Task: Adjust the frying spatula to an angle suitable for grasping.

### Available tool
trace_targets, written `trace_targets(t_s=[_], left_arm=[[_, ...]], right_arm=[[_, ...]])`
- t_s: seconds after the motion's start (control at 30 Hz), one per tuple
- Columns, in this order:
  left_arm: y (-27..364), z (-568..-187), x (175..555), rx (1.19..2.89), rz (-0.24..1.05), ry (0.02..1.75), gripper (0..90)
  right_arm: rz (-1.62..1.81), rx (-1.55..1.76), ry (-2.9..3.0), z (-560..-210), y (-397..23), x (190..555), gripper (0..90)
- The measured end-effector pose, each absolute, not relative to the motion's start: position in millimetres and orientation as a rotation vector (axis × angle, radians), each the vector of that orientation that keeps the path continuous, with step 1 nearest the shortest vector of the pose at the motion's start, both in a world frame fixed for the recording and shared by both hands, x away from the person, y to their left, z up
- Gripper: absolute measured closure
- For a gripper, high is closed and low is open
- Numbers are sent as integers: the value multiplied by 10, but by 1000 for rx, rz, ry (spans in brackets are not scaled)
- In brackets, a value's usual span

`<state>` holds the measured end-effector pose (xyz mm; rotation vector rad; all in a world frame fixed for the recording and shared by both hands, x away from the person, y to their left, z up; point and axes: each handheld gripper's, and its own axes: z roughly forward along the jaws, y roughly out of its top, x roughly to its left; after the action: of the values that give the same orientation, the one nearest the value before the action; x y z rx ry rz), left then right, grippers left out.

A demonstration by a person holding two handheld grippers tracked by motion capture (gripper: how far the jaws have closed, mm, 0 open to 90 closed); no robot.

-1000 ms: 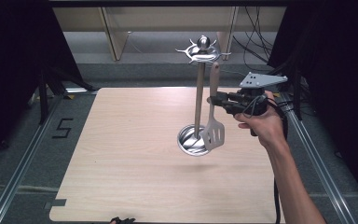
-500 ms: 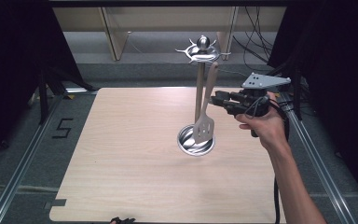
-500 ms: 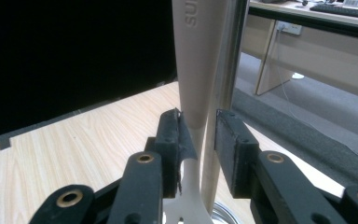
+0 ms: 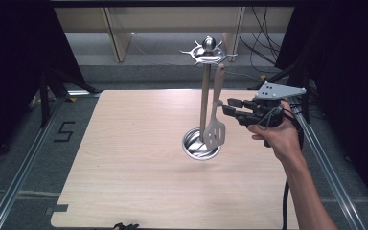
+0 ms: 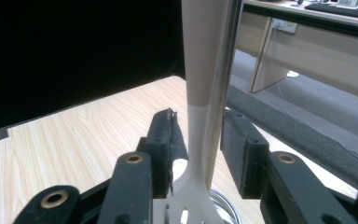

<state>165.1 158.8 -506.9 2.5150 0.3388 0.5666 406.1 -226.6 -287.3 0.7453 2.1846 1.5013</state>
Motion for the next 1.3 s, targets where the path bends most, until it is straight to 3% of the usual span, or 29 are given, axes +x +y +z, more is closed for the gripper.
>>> trace_targets(t_s=[0.6, 1.3], left_arm=[[1588, -5076, 1648, 2500, 593, 348, 173], [1584, -5083, 1653, 2505, 577, 343, 173]], right_arm=[[1447, 742, 2178, -3060, -2329, 3936, 546], [1454, 789, 2144, -3408, -2395, 3779, 496]])
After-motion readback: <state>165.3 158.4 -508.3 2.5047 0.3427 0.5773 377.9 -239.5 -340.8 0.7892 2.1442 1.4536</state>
